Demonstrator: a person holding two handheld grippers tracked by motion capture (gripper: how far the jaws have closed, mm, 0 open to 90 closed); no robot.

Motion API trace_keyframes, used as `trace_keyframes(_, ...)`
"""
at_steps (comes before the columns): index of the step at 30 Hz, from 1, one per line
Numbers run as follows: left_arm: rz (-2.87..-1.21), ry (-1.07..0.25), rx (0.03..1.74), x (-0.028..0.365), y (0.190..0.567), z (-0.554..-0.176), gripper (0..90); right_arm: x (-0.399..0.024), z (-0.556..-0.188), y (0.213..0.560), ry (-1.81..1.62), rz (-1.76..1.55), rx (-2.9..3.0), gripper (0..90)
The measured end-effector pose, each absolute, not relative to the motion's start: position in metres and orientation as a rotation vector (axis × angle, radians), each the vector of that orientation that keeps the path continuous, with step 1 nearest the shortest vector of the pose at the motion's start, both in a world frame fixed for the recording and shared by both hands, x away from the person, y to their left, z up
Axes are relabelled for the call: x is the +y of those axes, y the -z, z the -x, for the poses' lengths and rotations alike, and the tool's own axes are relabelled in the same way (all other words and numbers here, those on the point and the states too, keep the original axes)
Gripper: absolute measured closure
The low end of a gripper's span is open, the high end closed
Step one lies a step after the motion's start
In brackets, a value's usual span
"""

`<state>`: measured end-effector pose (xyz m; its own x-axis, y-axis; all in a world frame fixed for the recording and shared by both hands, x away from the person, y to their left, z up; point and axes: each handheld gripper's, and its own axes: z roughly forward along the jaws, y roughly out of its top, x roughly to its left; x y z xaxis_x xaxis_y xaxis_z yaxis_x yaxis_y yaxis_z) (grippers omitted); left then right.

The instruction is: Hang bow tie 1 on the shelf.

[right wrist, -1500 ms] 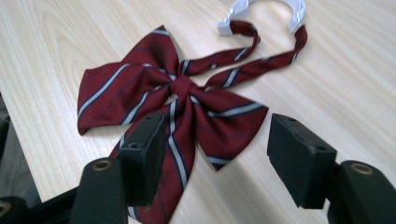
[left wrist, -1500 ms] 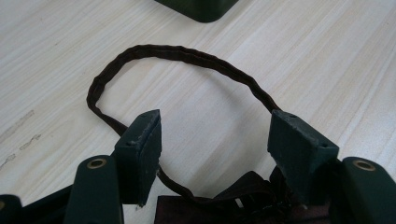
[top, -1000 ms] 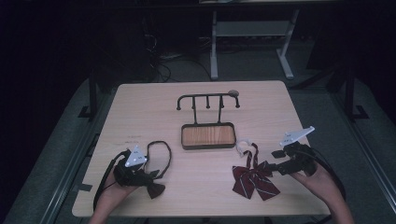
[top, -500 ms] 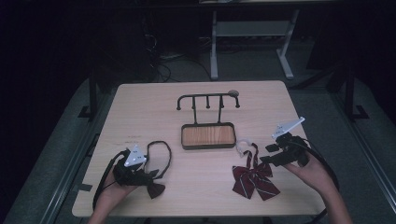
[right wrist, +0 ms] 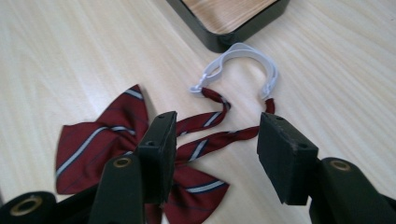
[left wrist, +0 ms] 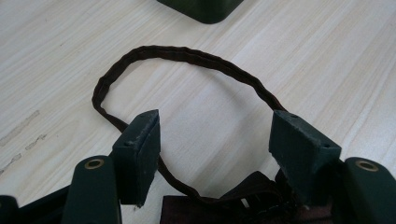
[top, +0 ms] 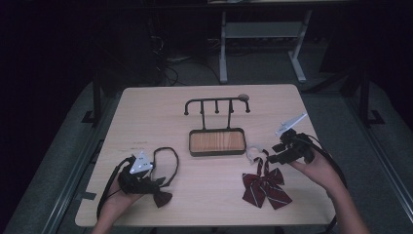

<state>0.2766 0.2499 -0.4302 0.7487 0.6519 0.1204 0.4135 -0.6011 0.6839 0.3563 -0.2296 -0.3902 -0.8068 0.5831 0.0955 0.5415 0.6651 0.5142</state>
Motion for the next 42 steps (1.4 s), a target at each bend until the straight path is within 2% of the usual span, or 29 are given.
trace_keyframes(22,-2.293,-0.482,0.795,0.252,0.429,-0.276,34.8,-0.216,-0.395,0.406,-0.704,-0.973,2.825,53.9)
trace_keyframes(42,-2.292,-0.475,0.798,0.253,0.429,-0.277,34.8,-0.208,-0.416,0.431,-0.581,-1.011,2.856,63.7)
